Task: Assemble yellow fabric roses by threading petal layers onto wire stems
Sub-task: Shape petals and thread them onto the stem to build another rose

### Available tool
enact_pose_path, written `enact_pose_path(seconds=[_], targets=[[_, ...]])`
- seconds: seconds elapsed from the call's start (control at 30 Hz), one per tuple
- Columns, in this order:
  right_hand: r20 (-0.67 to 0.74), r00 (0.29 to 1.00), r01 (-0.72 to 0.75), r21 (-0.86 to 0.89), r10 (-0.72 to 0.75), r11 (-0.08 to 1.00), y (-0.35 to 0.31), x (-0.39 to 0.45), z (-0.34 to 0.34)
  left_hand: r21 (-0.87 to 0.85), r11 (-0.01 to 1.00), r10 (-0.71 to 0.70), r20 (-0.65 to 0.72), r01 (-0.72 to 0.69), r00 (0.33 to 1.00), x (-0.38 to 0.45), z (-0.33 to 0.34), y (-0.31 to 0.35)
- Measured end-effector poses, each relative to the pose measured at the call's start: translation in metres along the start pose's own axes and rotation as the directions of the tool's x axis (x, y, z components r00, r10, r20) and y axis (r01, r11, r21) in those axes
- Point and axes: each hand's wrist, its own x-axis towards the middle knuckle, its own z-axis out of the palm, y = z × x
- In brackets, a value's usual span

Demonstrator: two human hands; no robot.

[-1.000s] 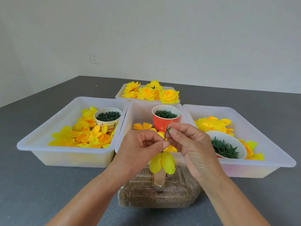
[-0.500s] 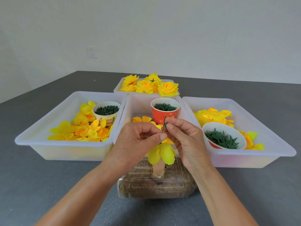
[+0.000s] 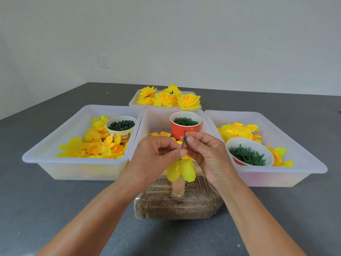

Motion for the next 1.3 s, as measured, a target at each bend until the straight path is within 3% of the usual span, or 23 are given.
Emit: enact_pose_path(seconds=[0.3,1.03,1.3], targets=[[0.002,0.997,-0.073,-0.046,0.073,0.996,-0.007,0.000,0.002,0.096,0.995,0.037,0.007,-0.038,0.999,-0.001,0.000,0.003],[0.010,0.998,-0.067,-0.105,0.069,0.992,-0.034,-0.032,-0.010,0.224,0.975,0.028,-0.057,-0.015,0.998,-0.004,0.006,0.006],[0.050,0.995,-0.073,-0.222,0.087,0.972,-0.041,-0.068,-0.018,0.275,0.961,0.011,-0.118,0.022,0.993,-0.008,0.007,0.006]])
